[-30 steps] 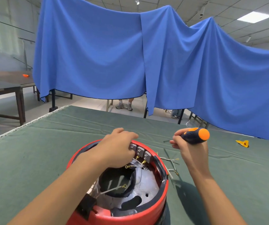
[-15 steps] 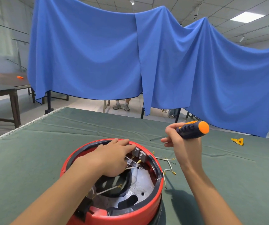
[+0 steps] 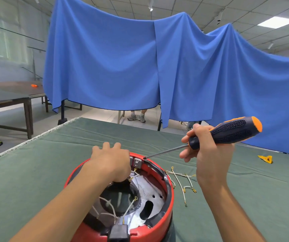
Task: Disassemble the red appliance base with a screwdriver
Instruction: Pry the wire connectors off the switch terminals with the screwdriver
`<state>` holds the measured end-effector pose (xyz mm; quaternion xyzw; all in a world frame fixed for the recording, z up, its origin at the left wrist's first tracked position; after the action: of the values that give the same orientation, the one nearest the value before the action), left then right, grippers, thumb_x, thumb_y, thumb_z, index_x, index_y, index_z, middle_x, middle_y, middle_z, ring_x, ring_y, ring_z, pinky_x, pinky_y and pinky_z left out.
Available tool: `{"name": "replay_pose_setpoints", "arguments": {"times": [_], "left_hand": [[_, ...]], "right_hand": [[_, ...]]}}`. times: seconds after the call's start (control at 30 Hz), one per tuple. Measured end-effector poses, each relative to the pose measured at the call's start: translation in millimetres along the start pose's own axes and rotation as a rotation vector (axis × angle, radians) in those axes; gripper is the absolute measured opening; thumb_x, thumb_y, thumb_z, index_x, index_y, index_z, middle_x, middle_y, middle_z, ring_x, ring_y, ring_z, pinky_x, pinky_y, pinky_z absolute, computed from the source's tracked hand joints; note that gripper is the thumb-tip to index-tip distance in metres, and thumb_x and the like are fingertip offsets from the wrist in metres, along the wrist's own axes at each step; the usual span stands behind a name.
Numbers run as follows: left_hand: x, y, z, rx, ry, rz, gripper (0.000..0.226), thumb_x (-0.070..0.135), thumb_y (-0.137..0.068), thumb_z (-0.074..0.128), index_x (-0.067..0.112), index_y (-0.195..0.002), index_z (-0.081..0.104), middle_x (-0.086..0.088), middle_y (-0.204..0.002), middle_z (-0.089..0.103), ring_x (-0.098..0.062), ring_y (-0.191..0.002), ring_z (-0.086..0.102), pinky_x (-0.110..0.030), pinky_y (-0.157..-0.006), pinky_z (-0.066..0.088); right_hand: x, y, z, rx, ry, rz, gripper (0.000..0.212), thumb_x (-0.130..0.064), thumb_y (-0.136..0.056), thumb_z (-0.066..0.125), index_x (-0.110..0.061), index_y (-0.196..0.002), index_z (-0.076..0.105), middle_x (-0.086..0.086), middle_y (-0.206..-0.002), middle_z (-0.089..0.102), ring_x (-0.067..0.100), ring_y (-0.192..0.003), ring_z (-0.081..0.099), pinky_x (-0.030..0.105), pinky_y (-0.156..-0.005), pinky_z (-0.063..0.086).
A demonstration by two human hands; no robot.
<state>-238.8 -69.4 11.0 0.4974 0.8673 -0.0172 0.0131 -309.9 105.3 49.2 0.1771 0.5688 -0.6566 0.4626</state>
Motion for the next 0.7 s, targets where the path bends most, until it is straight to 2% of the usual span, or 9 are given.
{"name": "replay_pose_setpoints", "arguments": {"times": [0.1,0.23,0.3,0.43,0.53,0.6,0.7], "left_hand": [[-4.8,-6.0,-1.0,0.082,0.081,0.064,0.043,0.034,-0.095,0.037,0.035,-0.138,0.037,-0.005,-0.137,0.039,-0.029,-0.129,0.029,-0.047,-0.104,0.026],[-12.2,-8.8,4.8,-0.035,0.129,0.103,0.046,0.035,-0.098,0.035,0.048,-0.141,0.028,-0.003,-0.142,0.038,-0.032,-0.129,0.035,-0.046,-0.102,0.03],[-14.1,-9.1,7.1,-0.066,0.115,0.107,0.046,0.035,-0.098,0.033,0.049,-0.141,0.027,-0.002,-0.141,0.043,-0.033,-0.129,0.034,-0.045,-0.099,0.032],[-4.1,-2.1,9.2,-0.065,0.091,0.083,0.05,0.023,-0.094,0.038,0.042,-0.14,0.032,-0.004,-0.133,0.05,-0.031,-0.124,0.032,-0.042,-0.09,0.032],[4.7,0.6,9.5,0.017,0.063,0.11,0.04,0.018,-0.091,0.041,0.027,-0.129,0.045,-0.007,-0.125,0.051,-0.03,-0.117,0.039,-0.039,-0.082,0.03],[6.4,0.1,12.5,0.037,0.076,0.134,0.037,0.02,-0.091,0.043,0.022,-0.128,0.044,-0.008,-0.125,0.049,-0.03,-0.118,0.039,-0.04,-0.087,0.033],[6.3,-1.0,16.7,0.028,0.134,0.165,0.045,0.022,-0.091,0.044,0.024,-0.135,0.038,-0.007,-0.129,0.047,-0.03,-0.121,0.04,-0.042,-0.096,0.036]], "right_hand": [[1.8,3.4,5.0,-0.037,-0.001,0.009,0.024,-0.019,-0.076,0.057,-0.006,-0.056,0.057,0.005,-0.051,0.059,0.023,-0.029,0.05,0.021,-0.033,0.035],[6.6,8.0,8.9,-0.049,0.019,0.023,0.027,-0.018,-0.073,0.055,0.005,-0.06,0.051,0.004,-0.049,0.058,0.021,-0.027,0.046,0.02,-0.031,0.031],[7.6,11.2,9.8,-0.026,0.012,0.009,0.026,-0.017,-0.073,0.055,0.004,-0.059,0.048,0.003,-0.046,0.056,0.019,-0.024,0.04,0.016,-0.032,0.028],[9.0,14.4,10.3,0.026,-0.012,-0.037,0.027,-0.015,-0.073,0.055,0.008,-0.062,0.047,0.002,-0.043,0.054,0.016,-0.023,0.032,0.013,-0.031,0.026],[10.4,15.1,9.8,0.046,-0.027,-0.057,0.028,-0.015,-0.073,0.054,0.011,-0.064,0.047,0.002,-0.043,0.054,0.016,-0.023,0.031,0.013,-0.032,0.026],[10.7,15.5,9.3,0.058,-0.029,-0.075,0.028,-0.015,-0.074,0.054,0.01,-0.063,0.047,0.002,-0.043,0.054,0.016,-0.023,0.032,0.013,-0.032,0.026],[12.3,14.8,8.6,0.071,-0.042,-0.091,0.026,-0.014,-0.075,0.053,0.005,-0.059,0.046,0.003,-0.043,0.056,0.016,-0.022,0.033,0.013,-0.033,0.026]]}}
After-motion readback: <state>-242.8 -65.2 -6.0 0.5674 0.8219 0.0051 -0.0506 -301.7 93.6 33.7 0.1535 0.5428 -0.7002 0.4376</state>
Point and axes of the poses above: each hand's wrist, its own y-axis away from the middle knuckle, its own z-axis out of the palm, x = y × z, the point moved 2 cm from there along -y, towards the middle knuckle
